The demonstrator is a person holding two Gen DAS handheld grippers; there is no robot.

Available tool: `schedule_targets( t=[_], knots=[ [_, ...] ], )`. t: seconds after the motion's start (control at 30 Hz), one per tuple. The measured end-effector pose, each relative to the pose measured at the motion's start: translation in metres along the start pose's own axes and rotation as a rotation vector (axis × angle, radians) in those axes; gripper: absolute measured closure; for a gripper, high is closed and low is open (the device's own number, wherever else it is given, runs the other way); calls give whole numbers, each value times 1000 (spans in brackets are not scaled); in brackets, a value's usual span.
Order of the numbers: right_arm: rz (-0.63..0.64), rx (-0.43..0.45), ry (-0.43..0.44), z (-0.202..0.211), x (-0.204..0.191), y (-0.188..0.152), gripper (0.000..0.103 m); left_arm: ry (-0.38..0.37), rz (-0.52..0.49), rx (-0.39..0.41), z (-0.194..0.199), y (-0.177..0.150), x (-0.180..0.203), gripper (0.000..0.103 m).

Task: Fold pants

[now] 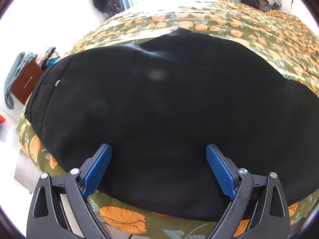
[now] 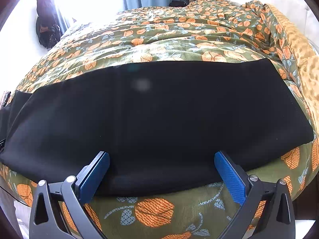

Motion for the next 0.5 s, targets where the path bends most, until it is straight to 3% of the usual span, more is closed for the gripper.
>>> schedule_targets(
  t=[0.5],
  knots=[
    [59,-78,-129,-6,-14,10,0,3,-15,-23,-4,3,-1,3]
  ],
)
Point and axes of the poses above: each gripper's, at about its wrist camera, not at the fingertips, and z roughly against the way its jaws point, x to its right, y to its top, the point moved 3 cm from there along -z, roughly the way its jaws point, and after that the axes turned 8 degrees about -x, right-handed, at the moved point
